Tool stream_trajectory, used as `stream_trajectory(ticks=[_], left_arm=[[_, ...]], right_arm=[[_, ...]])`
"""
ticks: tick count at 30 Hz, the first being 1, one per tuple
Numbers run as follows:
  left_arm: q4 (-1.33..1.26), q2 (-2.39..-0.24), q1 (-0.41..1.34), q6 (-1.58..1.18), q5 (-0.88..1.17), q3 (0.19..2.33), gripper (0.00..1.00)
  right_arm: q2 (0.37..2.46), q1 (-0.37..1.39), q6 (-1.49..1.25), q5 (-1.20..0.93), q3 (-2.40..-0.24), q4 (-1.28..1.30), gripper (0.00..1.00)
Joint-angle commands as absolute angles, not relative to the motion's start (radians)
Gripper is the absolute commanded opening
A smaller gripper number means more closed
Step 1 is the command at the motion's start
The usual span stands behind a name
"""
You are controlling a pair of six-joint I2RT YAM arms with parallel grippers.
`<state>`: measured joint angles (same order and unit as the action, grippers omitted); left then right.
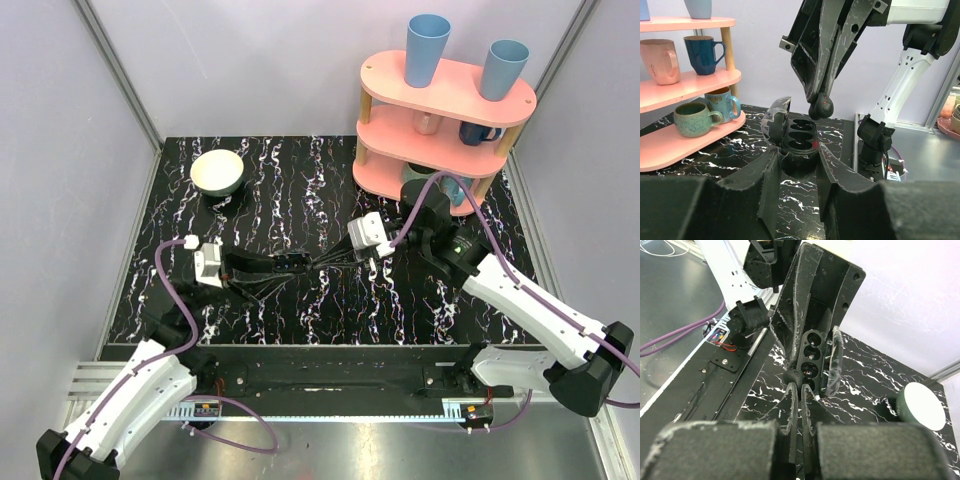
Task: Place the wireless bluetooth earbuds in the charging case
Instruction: Insert the right earbud into the right side groove of the charging case.
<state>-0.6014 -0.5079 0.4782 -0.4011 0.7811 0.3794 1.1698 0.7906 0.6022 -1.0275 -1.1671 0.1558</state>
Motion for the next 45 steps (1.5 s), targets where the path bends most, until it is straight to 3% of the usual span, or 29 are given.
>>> stream_trajectory(ticks=[1,23,45], left_arm=[[-0.718,-0.517,0.48,-0.425,0.764,0.357,0.0],[-0.762,-0.552,0.48,-0.387,0.733,0.333,0.0],[-0.73,-0.514,0.48,-0.391,0.756,0.36,0.0]], right_arm=[[1.175,0.801,0.63,-0.988,-1.221,0.144,0.0],[1.281,0.801,0.67,-0.956,-1.399,0.345,0.0],[1.279,0.801,0.693,-1.019,-1.374,0.348,0.0]])
